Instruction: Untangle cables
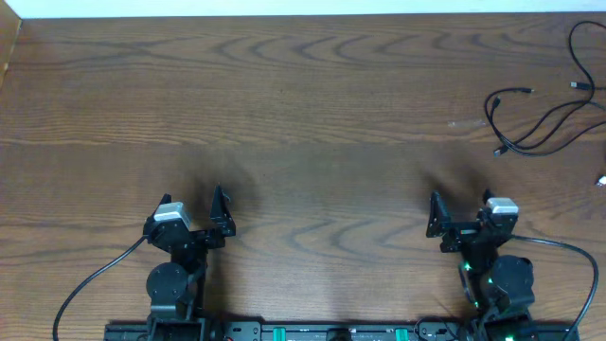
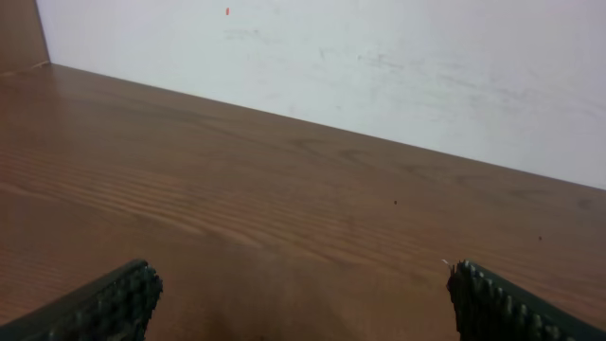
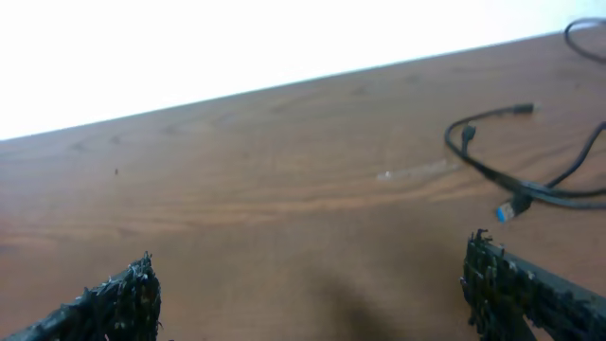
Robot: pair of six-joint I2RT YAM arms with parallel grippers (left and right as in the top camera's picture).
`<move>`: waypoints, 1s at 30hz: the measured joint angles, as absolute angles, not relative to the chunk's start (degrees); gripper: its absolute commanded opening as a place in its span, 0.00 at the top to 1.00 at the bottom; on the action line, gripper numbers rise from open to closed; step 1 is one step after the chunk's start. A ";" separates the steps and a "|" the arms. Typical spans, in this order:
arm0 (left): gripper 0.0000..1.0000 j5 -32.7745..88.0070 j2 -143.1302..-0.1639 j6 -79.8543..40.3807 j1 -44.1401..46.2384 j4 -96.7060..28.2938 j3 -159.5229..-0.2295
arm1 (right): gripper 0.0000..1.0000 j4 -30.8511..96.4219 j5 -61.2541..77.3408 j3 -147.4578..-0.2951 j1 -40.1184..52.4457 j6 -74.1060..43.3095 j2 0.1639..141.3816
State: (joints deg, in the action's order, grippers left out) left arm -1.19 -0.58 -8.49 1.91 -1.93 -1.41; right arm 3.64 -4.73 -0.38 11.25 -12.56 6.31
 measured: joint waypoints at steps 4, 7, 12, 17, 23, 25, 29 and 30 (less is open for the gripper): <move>0.02 -1.19 -0.58 -8.49 1.91 -1.93 -1.41 | 0.01 3.66 -4.71 -0.38 10.31 -12.51 3.44; 0.02 -1.19 -0.58 -8.49 1.91 -1.93 -1.41 | 0.01 3.64 -4.73 -0.38 9.50 -12.49 1.58; 0.02 -1.19 -0.58 -8.49 1.91 -1.96 -1.41 | 0.01 3.66 -4.69 -0.38 7.94 -12.38 0.82; 0.02 -1.19 -0.58 -8.49 1.91 -1.96 -1.41 | 0.01 3.66 -4.69 -0.38 6.00 -12.12 0.82; 0.02 -1.19 -0.58 -8.49 1.91 -1.93 -1.41 | 0.01 3.64 -4.69 -0.36 3.53 -9.56 0.82; 0.02 -1.19 -0.58 -8.49 1.91 -1.93 -1.41 | 0.01 3.66 -4.64 -0.36 2.94 -7.99 0.82; 0.02 -1.19 -0.58 -8.49 1.91 -1.96 -1.41 | 0.01 3.66 -4.69 -0.36 2.28 -5.82 0.82; 0.02 -1.19 -0.58 -8.49 1.91 -1.93 -1.41 | 0.01 3.66 -4.69 -0.38 2.17 -5.32 0.82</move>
State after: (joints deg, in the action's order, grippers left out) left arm -1.19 -0.58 -8.49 1.91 -1.93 -1.41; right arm 3.66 -4.69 -0.38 2.17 -5.32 0.82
